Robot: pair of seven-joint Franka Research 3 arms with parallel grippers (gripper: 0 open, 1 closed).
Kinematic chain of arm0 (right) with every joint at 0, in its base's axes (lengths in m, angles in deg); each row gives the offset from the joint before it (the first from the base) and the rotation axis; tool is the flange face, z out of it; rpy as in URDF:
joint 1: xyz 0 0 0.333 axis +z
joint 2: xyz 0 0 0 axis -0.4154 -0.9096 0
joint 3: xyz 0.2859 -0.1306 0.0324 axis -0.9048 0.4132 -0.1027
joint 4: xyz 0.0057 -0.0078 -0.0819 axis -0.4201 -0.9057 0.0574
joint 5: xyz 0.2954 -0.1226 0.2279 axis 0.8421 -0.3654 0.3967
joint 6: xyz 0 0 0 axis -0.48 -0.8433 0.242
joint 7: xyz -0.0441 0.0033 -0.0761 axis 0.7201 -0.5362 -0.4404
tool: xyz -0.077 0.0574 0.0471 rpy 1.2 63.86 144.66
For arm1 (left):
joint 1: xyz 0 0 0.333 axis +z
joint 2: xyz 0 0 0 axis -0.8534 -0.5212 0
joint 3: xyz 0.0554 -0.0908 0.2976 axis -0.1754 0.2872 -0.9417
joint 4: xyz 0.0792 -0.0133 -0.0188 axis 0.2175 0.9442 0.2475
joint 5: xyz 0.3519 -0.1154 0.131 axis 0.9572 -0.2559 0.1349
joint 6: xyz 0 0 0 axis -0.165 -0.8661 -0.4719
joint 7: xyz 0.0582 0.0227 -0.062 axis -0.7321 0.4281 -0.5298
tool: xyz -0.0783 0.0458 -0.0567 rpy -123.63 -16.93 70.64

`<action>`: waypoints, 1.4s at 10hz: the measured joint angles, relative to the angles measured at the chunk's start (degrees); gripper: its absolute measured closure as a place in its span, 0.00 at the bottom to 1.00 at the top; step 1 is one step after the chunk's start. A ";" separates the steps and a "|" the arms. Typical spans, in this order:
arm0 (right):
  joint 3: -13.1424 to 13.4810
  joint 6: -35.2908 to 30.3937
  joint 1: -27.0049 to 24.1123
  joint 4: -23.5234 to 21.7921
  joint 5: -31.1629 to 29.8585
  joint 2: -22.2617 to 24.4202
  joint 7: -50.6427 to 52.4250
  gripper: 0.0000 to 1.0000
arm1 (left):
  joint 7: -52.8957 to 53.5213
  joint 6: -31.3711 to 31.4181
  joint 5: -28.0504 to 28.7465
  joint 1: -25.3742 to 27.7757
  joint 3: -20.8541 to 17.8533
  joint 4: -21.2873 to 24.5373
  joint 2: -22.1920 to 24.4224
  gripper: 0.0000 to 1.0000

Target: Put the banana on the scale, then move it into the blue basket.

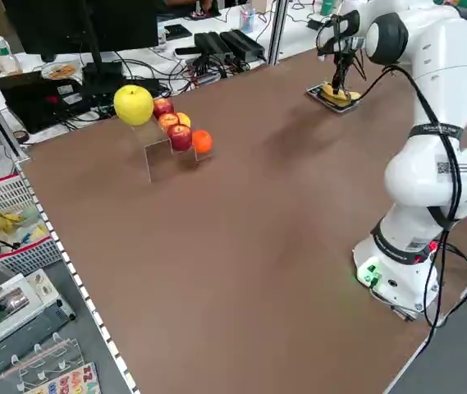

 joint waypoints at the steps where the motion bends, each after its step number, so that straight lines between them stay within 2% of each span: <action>1: -0.07 0.02 0.29 0.00 0.03 0.00 0.00 0.00 | -0.07 -2.34 0.00 1.11 -0.03 -0.25 1.65 0.00; 3: -0.24 0.05 0.90 0.02 0.08 0.00 0.00 0.00 | -0.06 -6.86 0.09 4.03 0.01 -0.53 6.19 0.00; 4: -0.28 0.22 1.55 0.06 0.68 0.00 -0.21 0.00 | 0.63 -11.59 0.27 6.11 -0.01 -0.51 9.67 0.00; 6: -0.38 0.90 4.64 0.12 1.62 -0.01 -1.88 0.00 | 6.37 -21.53 0.35 12.97 0.09 0.14 16.99 0.00; 7: -0.21 1.11 6.02 0.16 1.67 -0.01 -2.83 0.00 | 8.60 -23.18 0.35 16.73 0.19 0.67 19.68 0.00; 9: 0.52 2.02 10.60 1.50 1.90 -1.76 -13.13 0.00 | 15.71 -27.78 0.35 22.13 0.30 2.21 23.54 0.00; 12: -0.07 3.93 19.07 11.98 1.98 -14.82 -27.64 0.00 | 31.47 -34.45 0.39 29.50 -0.63 3.45 28.64 0.00; 14: -1.61 11.36 22.69 17.31 1.95 -25.08 -30.55 0.00 | 43.54 -37.75 0.39 32.59 -4.81 3.59 33.04 0.00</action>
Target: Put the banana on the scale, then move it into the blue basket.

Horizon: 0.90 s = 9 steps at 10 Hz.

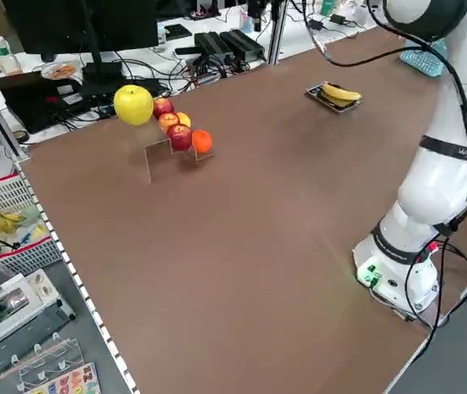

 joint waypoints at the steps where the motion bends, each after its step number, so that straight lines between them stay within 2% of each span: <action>1: -0.30 4.46 1.74 0.84 -0.65 -4.67 -0.12 0.00 | 5.48 -0.64 0.00 0.29 -1.51 0.10 2.52 0.00; 3: -1.20 8.30 3.54 1.60 -4.54 -11.56 1.54 0.00 | 10.71 -1.49 0.00 -0.59 -4.67 0.28 7.92 0.00; 6: -1.65 16.53 5.74 1.66 -5.67 -18.98 6.21 0.00 | 11.13 -6.58 1.85 -3.50 -5.35 1.52 13.78 0.00; 9: -1.74 22.85 8.79 1.59 -5.75 -21.93 5.08 0.00 | 10.84 -6.68 4.39 -6.31 -5.39 3.22 14.21 0.00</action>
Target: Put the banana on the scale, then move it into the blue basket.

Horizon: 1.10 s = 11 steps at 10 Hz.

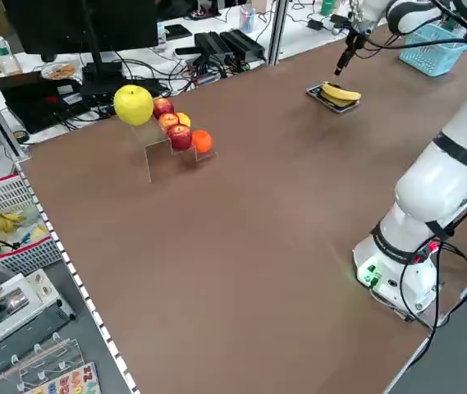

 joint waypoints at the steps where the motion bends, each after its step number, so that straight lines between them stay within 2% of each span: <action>1: -0.01 2.16 0.88 -0.65 -0.64 -0.42 -1.27 0.00 | 0.40 0.02 0.00 0.97 -0.19 0.28 -0.57 0.00; 4: 0.01 4.13 1.76 -3.74 -8.32 -1.45 -1.49 0.00 | 0.64 0.07 -0.13 2.47 -0.39 0.36 -1.87 0.00; 8: -0.04 6.46 1.76 -4.94 -9.25 -1.74 -0.56 0.00 | 0.47 0.08 -0.13 1.79 0.15 0.33 -1.84 0.00; 11: -0.31 10.85 1.72 -6.95 -9.24 -2.95 -3.27 0.01 | 0.43 0.08 -0.13 1.67 0.54 0.31 -1.82 0.00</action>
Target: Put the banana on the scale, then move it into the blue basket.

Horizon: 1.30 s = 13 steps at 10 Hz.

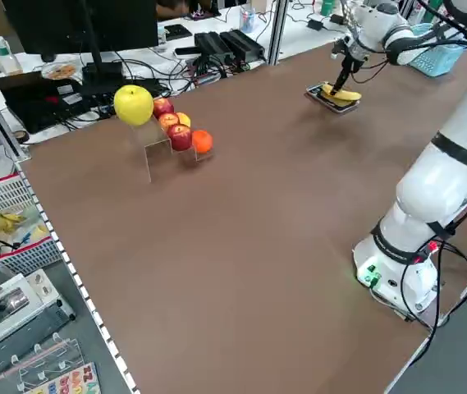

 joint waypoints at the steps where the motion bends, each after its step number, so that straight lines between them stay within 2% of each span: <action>1: -0.06 0.65 -0.04 -0.47 0.00 -0.28 -1.14 0.03 | 0.00 0.00 0.00 0.14 -0.02 0.00 0.01 0.00; 2: -0.21 0.83 -0.10 -0.62 0.02 -0.28 -1.91 0.11 | 0.00 0.00 0.00 0.21 -0.04 0.00 0.01 0.00; 4: -0.49 1.29 -0.29 -0.56 0.08 -0.12 -3.06 0.45 | 0.05 0.07 0.00 0.16 -0.01 -0.19 0.03 0.00; 5: -0.57 1.30 -0.40 -0.52 0.10 -0.04 -3.50 0.59 | 0.05 0.07 0.00 0.06 0.03 -0.41 0.08 0.00; 8: -0.85 1.58 -1.59 0.23 3.20 0.58 -3.78 0.63 | 0.05 0.07 0.00 0.01 0.06 -0.56 0.12 0.00; 10: -0.89 0.30 -3.99 0.51 5.25 2.87 -2.40 0.69 | 0.05 0.07 0.00 -0.03 0.11 -0.61 0.12 0.00; 12: -0.69 -6.35 -9.43 -0.71 5.74 8.30 3.98 0.69 | 0.05 0.07 0.00 -0.05 0.15 -0.68 0.12 0.00; 13: -0.51 -7.95 -13.77 -4.16 5.84 13.08 8.74 0.70 | 0.05 0.08 0.00 -0.01 0.11 -0.72 0.13 0.00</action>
